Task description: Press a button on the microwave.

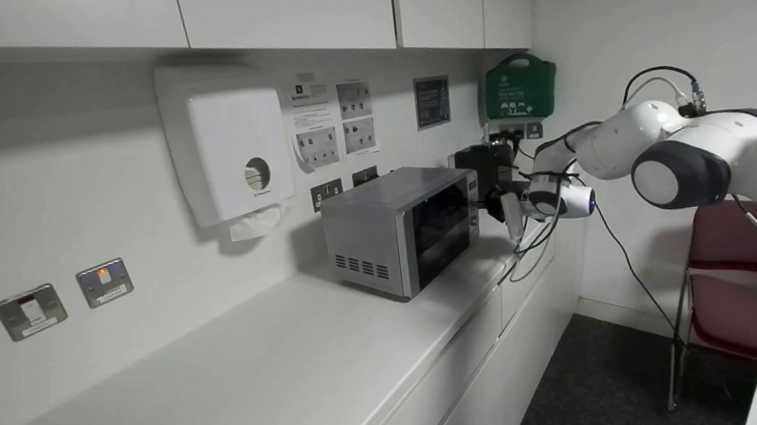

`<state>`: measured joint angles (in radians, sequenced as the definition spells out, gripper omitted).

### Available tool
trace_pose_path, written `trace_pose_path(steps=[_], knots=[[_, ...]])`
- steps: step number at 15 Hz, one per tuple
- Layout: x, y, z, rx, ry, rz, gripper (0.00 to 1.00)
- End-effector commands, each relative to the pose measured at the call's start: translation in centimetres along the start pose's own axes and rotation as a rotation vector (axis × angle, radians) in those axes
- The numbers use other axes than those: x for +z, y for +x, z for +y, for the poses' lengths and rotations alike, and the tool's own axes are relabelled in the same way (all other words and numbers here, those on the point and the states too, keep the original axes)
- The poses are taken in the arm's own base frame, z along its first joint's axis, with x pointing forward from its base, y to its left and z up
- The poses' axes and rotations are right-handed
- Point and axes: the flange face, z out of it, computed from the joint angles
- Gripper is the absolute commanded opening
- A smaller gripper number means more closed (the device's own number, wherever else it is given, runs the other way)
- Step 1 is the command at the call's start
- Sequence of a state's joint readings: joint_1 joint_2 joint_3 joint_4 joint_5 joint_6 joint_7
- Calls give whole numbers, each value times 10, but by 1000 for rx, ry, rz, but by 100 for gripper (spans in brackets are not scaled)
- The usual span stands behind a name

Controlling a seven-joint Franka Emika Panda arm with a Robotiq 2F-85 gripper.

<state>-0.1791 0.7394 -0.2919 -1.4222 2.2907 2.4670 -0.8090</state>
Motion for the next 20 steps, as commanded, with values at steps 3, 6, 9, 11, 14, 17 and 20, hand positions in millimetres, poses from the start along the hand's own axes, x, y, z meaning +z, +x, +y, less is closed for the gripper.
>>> trace_pose_path(steps=[3, 6, 9, 11, 14, 17, 20], knots=[[-53, 20, -67, -35, -49, 134, 0], [-98, 25, -99, -136, -208, 190, 0], [-129, 8, -104, -192, -367, 185, 0], [-145, -4, -95, -213, -463, 166, 0], [-170, -18, -66, -225, -613, 108, 0], [-193, -23, -31, -233, -780, 66, 0], [-201, -11, -11, -225, -961, 33, 0]])
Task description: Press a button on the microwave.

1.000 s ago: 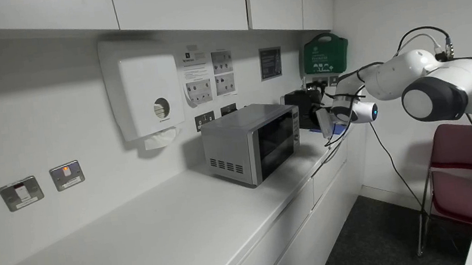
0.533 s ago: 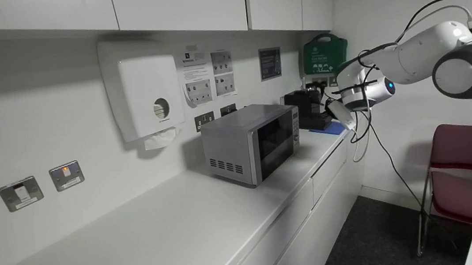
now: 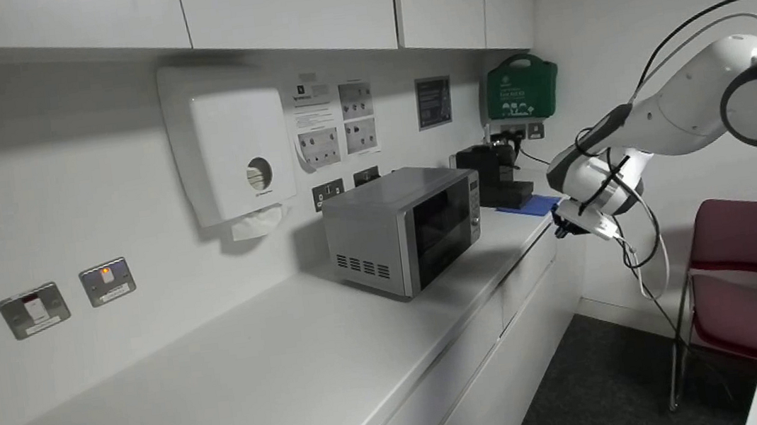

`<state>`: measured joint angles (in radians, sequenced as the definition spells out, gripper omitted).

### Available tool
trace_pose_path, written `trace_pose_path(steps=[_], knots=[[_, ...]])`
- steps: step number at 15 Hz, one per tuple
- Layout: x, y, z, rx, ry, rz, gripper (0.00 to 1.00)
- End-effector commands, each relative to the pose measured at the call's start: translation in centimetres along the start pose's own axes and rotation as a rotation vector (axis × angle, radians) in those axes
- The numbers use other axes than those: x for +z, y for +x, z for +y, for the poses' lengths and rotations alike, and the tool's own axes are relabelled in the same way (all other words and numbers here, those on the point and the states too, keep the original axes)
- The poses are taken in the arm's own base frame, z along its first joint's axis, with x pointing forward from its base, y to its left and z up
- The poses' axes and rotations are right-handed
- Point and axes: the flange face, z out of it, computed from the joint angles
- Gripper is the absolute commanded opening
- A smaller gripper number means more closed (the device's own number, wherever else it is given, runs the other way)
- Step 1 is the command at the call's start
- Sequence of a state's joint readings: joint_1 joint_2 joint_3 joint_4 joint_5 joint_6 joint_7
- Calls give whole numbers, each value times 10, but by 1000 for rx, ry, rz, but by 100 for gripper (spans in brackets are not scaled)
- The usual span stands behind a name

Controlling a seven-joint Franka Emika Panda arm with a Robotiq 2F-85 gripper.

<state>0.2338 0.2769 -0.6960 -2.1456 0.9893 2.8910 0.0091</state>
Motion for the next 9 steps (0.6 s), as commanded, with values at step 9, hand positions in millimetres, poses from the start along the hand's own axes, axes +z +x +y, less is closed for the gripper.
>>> trace_pose_path(steps=[9], knots=[[-47, 24, -26, 49, -406, -181, 3]])
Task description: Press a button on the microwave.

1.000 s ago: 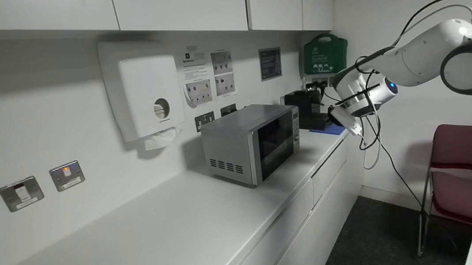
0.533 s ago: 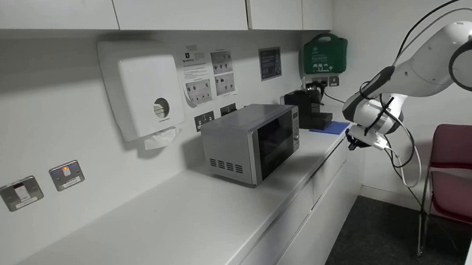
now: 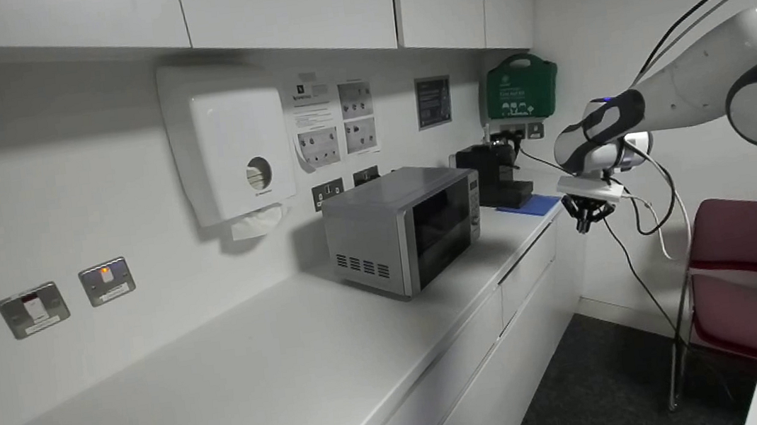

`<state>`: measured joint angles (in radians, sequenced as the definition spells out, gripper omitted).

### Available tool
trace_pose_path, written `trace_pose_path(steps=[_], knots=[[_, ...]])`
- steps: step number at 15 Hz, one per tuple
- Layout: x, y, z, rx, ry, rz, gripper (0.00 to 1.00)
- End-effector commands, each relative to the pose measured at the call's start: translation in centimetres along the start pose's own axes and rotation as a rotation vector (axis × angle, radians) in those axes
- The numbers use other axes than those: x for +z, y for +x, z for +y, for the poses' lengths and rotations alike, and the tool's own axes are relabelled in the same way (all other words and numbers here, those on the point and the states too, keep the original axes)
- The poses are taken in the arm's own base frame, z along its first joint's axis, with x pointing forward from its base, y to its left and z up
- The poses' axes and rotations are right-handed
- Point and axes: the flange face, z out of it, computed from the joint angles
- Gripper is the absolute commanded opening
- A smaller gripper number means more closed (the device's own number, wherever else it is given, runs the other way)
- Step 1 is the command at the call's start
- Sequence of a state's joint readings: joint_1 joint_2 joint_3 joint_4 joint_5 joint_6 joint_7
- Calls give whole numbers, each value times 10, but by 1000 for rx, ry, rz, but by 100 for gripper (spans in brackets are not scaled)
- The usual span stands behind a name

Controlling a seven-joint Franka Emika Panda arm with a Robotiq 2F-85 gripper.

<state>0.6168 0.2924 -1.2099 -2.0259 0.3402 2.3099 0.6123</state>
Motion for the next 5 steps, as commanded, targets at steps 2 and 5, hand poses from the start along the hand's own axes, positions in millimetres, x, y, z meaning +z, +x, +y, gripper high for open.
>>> trace_pose_path(steps=[2, 5], knots=[[5, -2, 1, -1, -11, -1, 16], [11, -4, 5, 1, -24, -6, 25]])
